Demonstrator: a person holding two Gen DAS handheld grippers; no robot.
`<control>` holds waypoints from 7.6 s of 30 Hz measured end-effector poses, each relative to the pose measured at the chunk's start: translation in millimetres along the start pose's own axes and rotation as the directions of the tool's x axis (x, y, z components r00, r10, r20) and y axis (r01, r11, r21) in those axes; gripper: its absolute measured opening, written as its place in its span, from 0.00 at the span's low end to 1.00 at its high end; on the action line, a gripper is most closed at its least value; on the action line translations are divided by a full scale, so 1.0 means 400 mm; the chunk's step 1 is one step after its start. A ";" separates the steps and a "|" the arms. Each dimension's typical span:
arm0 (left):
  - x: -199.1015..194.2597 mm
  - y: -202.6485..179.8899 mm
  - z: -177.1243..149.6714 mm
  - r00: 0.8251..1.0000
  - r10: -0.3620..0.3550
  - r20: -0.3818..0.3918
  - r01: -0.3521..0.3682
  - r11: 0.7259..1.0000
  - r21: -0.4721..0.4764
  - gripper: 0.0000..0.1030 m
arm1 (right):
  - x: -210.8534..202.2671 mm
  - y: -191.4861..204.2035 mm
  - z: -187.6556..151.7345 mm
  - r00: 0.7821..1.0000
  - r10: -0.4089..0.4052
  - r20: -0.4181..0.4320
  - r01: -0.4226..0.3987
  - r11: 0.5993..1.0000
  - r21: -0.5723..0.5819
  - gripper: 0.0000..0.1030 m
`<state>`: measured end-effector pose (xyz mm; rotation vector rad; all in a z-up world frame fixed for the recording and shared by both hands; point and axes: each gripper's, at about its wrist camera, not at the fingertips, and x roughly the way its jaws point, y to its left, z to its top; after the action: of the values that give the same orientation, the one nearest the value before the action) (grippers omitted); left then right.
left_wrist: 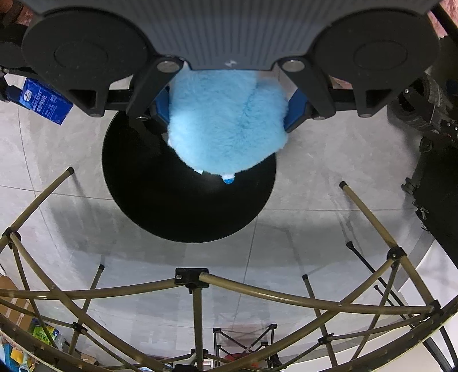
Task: Collect trash
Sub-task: 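Move the left tool holding the plush over the bin opening, then open the left tool to drop the plush into the bin, then withdraw the empty left tool up from the bin, then move the right tool with the tissue pack over the bin and open it, then withdraw the empty right tool from the bin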
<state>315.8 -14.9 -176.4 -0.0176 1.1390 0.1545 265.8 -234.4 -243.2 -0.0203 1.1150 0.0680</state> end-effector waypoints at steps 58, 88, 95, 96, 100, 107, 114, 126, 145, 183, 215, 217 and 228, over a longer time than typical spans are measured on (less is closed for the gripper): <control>0.111 -0.075 0.095 0.993 0.001 -0.117 -0.011 0.997 -0.080 1.00 | 0.047 -0.084 0.027 0.997 -0.072 -0.018 0.073 0.994 0.083 0.75; 0.070 -0.029 0.077 0.997 0.014 -0.081 -0.021 0.996 -0.085 1.00 | 0.020 -0.065 0.031 0.998 -0.060 0.013 0.059 0.996 0.062 0.75; 0.054 0.002 0.067 0.998 0.029 -0.063 -0.035 0.995 -0.089 1.00 | 0.001 -0.052 0.035 0.998 -0.051 0.035 0.049 0.997 0.056 0.75; 0.053 0.006 0.066 0.998 0.031 -0.062 -0.037 0.995 -0.091 1.00 | -0.002 -0.049 0.036 0.998 -0.049 0.040 0.047 0.997 0.055 0.75; 0.046 0.025 0.060 0.998 0.042 -0.055 -0.047 0.994 -0.099 1.00 | -0.017 -0.038 0.041 0.998 -0.041 0.056 0.038 0.998 0.051 0.75; 0.039 0.063 0.049 0.997 0.055 -0.048 -0.060 0.992 -0.115 1.00 | -0.042 -0.012 0.057 0.996 -0.026 0.085 0.022 0.999 0.042 0.75; 0.034 0.101 0.040 0.997 0.064 -0.047 -0.070 0.988 -0.134 1.00 | -0.065 0.023 0.075 0.994 -0.003 0.111 0.000 1.000 0.027 0.75; 0.022 0.180 0.020 0.996 0.074 -0.051 -0.082 0.980 -0.180 1.00 | -0.097 0.099 0.108 0.988 0.039 0.149 -0.038 0.999 -0.009 0.75; 0.021 0.308 -0.023 0.994 0.078 -0.070 -0.093 0.965 -0.245 1.00 | -0.089 0.244 0.149 0.984 0.102 0.147 -0.091 0.992 -0.083 0.75; 0.043 0.429 -0.073 0.989 0.076 -0.124 -0.112 0.941 -0.318 1.00 | 0.023 0.410 0.192 0.989 0.135 0.066 -0.128 0.986 -0.107 0.76; 0.000 0.414 -0.065 0.996 0.076 -0.048 -0.088 0.947 -0.310 1.00 | -0.014 0.398 0.199 0.980 0.164 0.108 -0.153 0.982 -0.109 0.89; -0.015 0.409 -0.061 0.997 0.081 -0.021 -0.083 0.948 -0.307 1.00 | -0.027 0.394 0.200 0.978 0.164 0.125 -0.150 0.982 -0.116 0.89; -0.126 0.387 -0.036 0.977 0.112 0.180 -0.053 0.951 -0.305 1.00 | -0.151 0.316 0.213 0.943 0.153 0.297 -0.127 0.986 -0.104 0.89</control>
<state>261.6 131.2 -126.8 -0.2201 0.9118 0.3953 307.5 -106.6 -149.4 -0.0051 0.8031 0.2381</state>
